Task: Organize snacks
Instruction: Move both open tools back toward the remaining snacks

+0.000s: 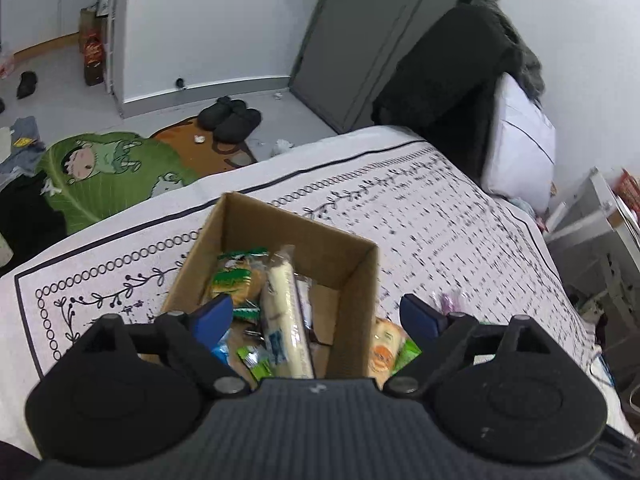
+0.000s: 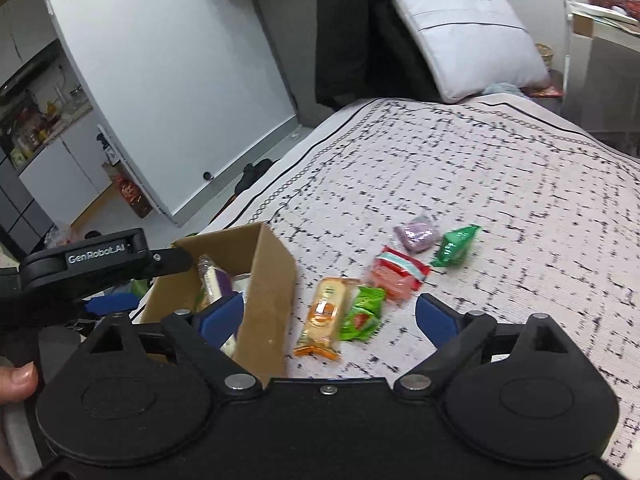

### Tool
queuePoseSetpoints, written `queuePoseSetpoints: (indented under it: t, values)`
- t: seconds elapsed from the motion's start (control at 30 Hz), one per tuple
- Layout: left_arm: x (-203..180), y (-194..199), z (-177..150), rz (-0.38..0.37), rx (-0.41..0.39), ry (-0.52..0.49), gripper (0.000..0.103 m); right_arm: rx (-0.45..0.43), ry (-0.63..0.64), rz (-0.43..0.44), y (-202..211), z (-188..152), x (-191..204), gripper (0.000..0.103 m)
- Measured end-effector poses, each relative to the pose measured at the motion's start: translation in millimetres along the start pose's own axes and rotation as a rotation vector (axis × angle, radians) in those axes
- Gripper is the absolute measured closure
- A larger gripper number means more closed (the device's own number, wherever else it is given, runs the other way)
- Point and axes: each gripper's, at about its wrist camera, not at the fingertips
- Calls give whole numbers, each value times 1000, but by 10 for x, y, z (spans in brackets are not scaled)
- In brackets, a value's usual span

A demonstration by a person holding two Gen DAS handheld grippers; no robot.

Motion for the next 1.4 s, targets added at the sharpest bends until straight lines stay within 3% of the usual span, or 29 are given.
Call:
queuePoseSetpoints:
  t: [0.2, 0.7, 1.1, 1.4]
  values:
    - [-177, 132, -154, -5, -30, -57, 13, -16, -18, -13, 128, -90, -227, 8]
    - [-621, 70, -655, 14, 17, -183, 12, 14, -42, 4, 254, -287, -806, 7]
    - [-943, -152, -1049, 54, 52, -288, 12, 60, -151, 42, 80, -402, -1100, 7]
    - [-983, -333, -1268, 117, 63, -272, 12, 100, -220, 83, -126, -388, -1222, 7]
Point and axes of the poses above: each gripper's, at about its wrist camera, not at the fingertips, and y roughly against the way its jaws point, x to its left, z to its top, and after that the axes turned 10 degrees about x, right-handed
